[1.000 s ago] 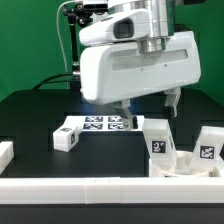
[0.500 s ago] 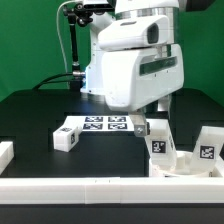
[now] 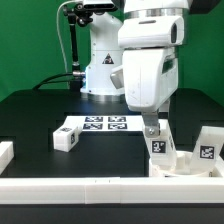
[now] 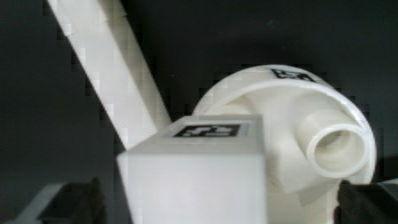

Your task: Assemble stool

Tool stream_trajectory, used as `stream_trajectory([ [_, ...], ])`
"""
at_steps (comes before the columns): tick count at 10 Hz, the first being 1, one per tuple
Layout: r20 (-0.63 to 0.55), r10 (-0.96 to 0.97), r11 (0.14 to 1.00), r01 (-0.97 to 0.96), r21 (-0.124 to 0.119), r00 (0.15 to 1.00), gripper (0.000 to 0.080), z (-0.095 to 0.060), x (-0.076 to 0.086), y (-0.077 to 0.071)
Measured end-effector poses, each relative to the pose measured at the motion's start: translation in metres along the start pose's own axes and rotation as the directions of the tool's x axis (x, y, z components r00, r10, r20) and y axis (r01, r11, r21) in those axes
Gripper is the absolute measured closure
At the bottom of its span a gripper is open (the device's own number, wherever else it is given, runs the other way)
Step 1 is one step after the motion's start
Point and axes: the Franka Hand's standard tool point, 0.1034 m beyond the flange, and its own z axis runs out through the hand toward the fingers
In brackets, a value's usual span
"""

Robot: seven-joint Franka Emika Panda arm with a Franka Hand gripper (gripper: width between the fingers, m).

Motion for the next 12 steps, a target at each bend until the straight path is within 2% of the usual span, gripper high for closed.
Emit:
stream_trajectory([
  [1,0.003,0.002,1.000,-0.002,0.008,1.000,0.0150,0.0007,0.0005,0.0015],
  [2,0.002,0.005,1.000,-0.005,0.007,1.000,0.0277,0.0006,0.0008,0.0031],
  [3,0.002,0.010,1.000,-0.010,0.006,1.000,0.0277,0.0005,0.0015,0.0031],
  [4,0.002,0.011,1.000,-0.011,0.005,1.000,0.0414,0.0002,0.0013,0.0033],
  [5,0.002,0.013,1.000,-0.013,0.004,1.000,0.0459,0.0001,0.0006,0.0037],
  [9,0.001,0.067,0.998,-0.067,0.005,0.998,0.0459,0.0001,0.0002,0.0039],
  [12,0.001,0.296,0.955,-0.296,0.005,0.955,0.0459,0.0002,0.0003,0.0038],
])
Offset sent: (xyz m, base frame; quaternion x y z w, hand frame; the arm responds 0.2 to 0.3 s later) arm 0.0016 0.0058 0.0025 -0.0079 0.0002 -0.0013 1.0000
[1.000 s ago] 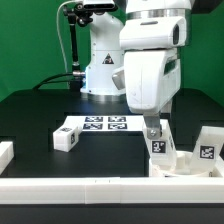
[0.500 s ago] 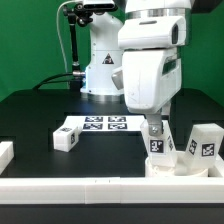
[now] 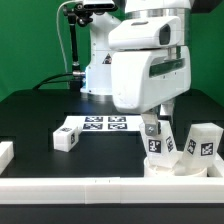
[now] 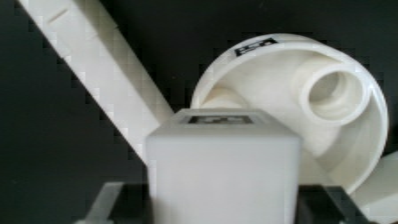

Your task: Assemble stool

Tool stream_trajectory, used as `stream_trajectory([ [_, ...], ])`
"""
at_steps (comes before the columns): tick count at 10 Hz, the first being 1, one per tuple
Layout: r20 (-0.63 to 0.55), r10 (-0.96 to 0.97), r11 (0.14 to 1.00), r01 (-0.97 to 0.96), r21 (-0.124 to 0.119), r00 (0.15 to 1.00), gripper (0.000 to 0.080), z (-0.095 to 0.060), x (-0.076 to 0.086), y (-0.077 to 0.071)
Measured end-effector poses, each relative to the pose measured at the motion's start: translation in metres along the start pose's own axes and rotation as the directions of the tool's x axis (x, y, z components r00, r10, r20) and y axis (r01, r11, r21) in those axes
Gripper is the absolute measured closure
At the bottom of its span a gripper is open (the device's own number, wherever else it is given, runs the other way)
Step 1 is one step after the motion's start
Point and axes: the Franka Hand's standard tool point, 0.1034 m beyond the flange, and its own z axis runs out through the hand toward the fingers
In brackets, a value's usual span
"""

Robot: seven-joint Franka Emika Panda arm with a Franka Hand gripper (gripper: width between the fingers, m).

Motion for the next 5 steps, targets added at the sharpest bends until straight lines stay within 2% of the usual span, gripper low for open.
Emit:
stream_trajectory([
  [3,-0.002,0.317,0.948,-0.317,0.001,0.948,0.0459,0.0006,0.0074,-0.0071],
  [5,-0.006,0.511,0.859,-0.511,0.002,0.859,0.0459,0.0011,0.0104,-0.0098],
])
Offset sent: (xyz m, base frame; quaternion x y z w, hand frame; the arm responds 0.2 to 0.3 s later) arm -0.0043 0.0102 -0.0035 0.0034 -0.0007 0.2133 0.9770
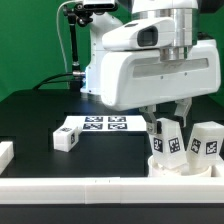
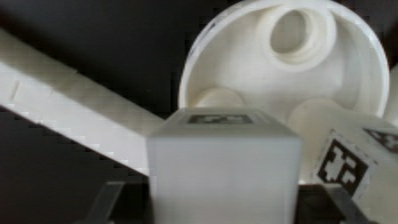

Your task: Assemble stool

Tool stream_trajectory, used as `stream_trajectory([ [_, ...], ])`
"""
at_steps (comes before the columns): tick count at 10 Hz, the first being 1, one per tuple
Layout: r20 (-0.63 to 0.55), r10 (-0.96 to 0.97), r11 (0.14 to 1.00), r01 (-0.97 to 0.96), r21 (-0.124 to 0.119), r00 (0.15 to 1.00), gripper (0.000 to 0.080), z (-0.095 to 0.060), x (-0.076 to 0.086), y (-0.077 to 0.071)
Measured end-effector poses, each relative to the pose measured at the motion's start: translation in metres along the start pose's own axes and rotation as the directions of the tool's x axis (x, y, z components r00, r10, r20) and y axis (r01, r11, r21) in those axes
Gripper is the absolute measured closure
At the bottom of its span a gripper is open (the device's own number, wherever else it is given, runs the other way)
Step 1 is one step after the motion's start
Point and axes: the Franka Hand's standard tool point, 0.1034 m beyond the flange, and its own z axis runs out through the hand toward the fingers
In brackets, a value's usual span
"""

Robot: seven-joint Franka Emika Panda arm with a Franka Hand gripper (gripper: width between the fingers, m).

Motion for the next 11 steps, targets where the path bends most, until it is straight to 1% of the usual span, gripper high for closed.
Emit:
stream_trajectory([
  [1,-0.014,0.119,0.993,-0.119,-0.003,0.993,0.0459,0.000,0.002,-0.003],
  [3,-0.028,0.267,0.964,-0.267,-0.001,0.963,0.0459,0.001,0.004,-0.007],
  [6,-0.025,0.518,0.855,-0.518,0.017,0.855,0.0459,0.001,0.006,-0.015],
  [9,-0.009,0.712,0.702,-0.711,0.041,0.702,0.0459,0.002,0.008,-0.026],
  [10,0.001,0.789,0.613,-0.788,0.046,0.614,0.0459,0.002,0.010,-0.033],
  [11,0.009,0.834,0.551,-0.833,0.051,0.552,0.0459,0.003,0.011,-0.039],
])
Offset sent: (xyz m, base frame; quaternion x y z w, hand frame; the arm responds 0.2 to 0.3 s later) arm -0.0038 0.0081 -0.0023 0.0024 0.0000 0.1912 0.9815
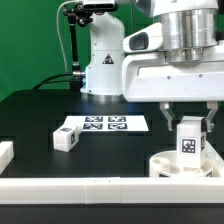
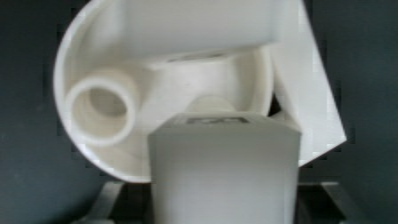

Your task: Assemble stool

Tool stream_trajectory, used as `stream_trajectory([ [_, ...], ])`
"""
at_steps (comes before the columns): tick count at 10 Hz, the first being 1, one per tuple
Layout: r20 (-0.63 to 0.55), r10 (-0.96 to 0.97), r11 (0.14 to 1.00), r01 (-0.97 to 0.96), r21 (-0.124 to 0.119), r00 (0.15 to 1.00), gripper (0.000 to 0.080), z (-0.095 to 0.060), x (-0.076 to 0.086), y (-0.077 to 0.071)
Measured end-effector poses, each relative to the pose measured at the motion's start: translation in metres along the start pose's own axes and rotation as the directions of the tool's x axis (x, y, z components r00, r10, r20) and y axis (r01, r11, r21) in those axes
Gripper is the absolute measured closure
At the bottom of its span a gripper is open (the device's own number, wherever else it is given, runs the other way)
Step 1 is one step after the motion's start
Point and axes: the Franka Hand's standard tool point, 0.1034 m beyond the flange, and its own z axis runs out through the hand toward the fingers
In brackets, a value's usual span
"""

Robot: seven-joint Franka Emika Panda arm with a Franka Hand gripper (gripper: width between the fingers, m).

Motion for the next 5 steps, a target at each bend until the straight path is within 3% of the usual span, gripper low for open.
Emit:
stream_trajectory([
  [5,0.048,0.410,0.911,-0.412,0.027,0.911,0.0459,0.0022,-0.0099,-0.0082],
])
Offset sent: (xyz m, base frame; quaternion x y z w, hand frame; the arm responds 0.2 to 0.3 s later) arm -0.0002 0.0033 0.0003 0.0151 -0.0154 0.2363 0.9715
